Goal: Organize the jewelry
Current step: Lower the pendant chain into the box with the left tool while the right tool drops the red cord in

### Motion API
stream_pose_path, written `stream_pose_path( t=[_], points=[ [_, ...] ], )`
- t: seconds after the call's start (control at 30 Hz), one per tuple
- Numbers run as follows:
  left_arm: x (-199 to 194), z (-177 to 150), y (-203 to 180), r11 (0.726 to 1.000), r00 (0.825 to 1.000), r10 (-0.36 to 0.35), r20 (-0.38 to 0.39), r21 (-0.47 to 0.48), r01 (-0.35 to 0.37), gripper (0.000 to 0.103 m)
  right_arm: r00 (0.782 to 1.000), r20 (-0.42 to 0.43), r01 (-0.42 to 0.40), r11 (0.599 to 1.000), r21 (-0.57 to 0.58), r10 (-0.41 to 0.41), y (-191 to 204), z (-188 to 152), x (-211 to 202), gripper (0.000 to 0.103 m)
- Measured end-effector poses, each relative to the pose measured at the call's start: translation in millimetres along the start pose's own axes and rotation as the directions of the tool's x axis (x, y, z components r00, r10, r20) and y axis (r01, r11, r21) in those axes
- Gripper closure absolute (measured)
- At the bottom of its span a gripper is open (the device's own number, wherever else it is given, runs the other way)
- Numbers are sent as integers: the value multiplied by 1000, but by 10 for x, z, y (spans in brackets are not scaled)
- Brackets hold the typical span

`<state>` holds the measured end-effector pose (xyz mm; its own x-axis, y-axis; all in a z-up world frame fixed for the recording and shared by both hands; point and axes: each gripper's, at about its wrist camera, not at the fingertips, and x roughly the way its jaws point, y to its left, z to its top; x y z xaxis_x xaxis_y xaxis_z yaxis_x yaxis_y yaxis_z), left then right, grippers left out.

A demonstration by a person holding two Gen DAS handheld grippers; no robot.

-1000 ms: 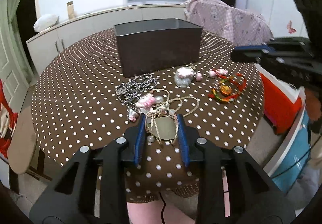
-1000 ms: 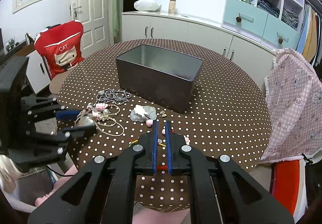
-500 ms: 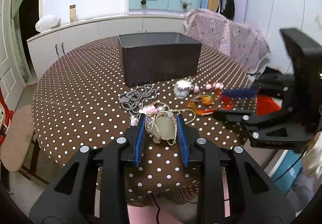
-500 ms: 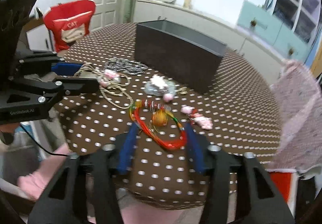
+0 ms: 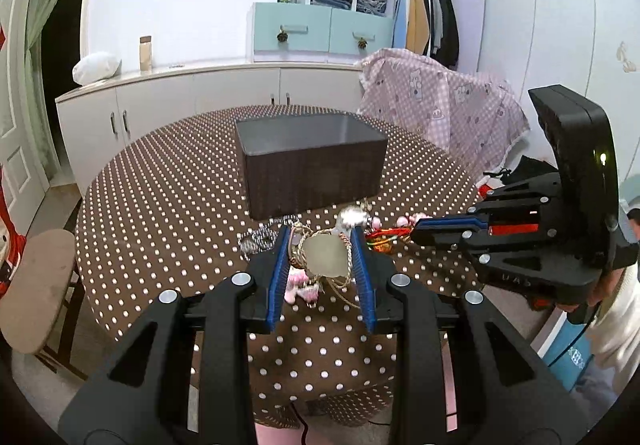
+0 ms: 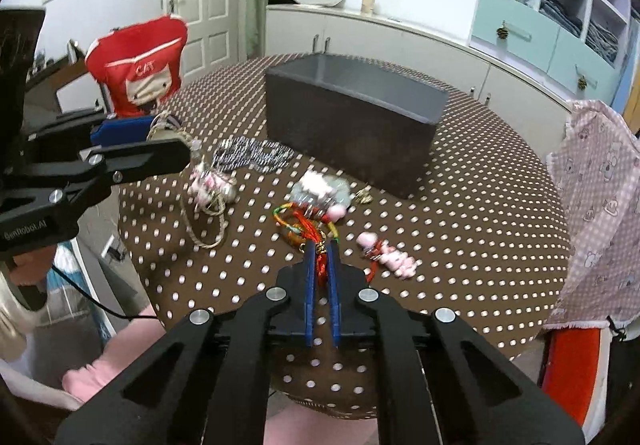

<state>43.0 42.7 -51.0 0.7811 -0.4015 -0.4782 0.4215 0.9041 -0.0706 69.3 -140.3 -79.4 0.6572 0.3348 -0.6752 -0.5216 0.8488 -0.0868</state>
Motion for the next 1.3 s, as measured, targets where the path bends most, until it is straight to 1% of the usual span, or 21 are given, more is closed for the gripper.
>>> stream_pose_path(
  t=[0.33, 0.57, 0.73, 0.9, 1.3],
  points=[
    [-60, 298, -1, 999, 997, 35, 68, 6, -35, 73, 996, 82, 15, 1000, 23, -17, -106, 284, -258, 99],
    [-60, 483, 35, 999, 994, 40, 98, -15, -38, 73, 991, 130, 34, 999, 31, -38, -149, 487, -364, 99],
    [-36, 607, 57, 999, 993, 39, 115, -30, -36, 73, 987, 152, 40, 998, 44, -46, -206, 600, -379, 99],
    [-17, 673, 94, 999, 994, 19, 111, -46, -14, 73, 985, 160, 50, 997, 56, -58, -233, 648, -387, 99],
    [30, 994, 91, 999, 990, 32, 135, -47, -26, 73, 980, 178, 74, 994, 83, -88, -364, 901, -398, 99]
  ],
)
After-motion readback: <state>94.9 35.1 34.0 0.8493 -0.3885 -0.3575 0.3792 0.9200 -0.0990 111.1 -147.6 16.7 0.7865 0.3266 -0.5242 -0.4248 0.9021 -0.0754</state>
